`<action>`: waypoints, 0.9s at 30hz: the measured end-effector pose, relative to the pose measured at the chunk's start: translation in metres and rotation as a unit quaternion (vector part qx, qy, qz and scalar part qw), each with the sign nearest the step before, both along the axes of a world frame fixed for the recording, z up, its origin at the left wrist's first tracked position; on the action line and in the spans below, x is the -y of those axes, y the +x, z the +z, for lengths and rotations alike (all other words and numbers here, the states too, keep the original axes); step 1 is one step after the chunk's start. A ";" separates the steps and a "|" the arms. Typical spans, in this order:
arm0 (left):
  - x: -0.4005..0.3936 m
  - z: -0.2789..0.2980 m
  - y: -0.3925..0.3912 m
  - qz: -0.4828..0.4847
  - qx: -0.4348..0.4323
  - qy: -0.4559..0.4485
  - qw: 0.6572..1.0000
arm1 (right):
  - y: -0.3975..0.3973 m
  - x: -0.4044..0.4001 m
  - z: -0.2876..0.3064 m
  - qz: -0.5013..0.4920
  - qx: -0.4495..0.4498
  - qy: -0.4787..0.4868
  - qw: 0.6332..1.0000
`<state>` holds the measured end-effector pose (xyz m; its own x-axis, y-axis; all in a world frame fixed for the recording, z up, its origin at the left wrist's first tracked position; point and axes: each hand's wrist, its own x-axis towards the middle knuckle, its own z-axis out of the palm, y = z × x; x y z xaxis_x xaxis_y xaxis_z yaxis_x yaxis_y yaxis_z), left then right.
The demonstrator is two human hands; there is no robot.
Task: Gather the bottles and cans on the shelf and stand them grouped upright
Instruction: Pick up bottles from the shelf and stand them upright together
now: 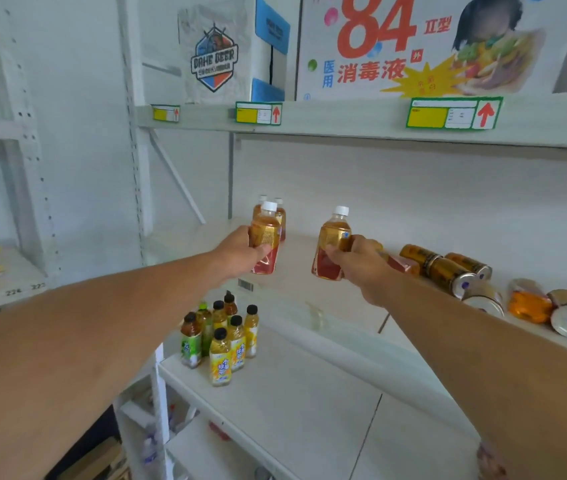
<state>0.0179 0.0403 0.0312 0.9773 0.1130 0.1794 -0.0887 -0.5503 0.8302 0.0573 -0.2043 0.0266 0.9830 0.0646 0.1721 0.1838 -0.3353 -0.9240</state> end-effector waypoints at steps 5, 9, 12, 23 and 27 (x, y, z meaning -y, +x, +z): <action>-0.056 -0.001 0.013 0.013 0.009 -0.002 1.000 | 0.015 -0.067 0.004 0.006 -0.005 -0.029 1.000; -0.083 -0.010 0.028 0.019 -0.005 -0.010 1.000 | 0.030 -0.103 -0.008 0.019 -0.014 -0.022 0.999; -0.092 -0.014 0.046 0.018 -0.011 -0.003 1.000 | 0.048 -0.118 -0.013 0.031 -0.013 -0.028 0.999; -0.092 -0.008 0.121 0.070 0.003 0.023 0.997 | 0.142 -0.139 -0.026 0.007 0.021 -0.025 0.999; -0.097 -0.008 0.146 0.074 0.016 0.025 0.997 | 0.164 -0.149 -0.035 0.000 0.012 -0.027 1.000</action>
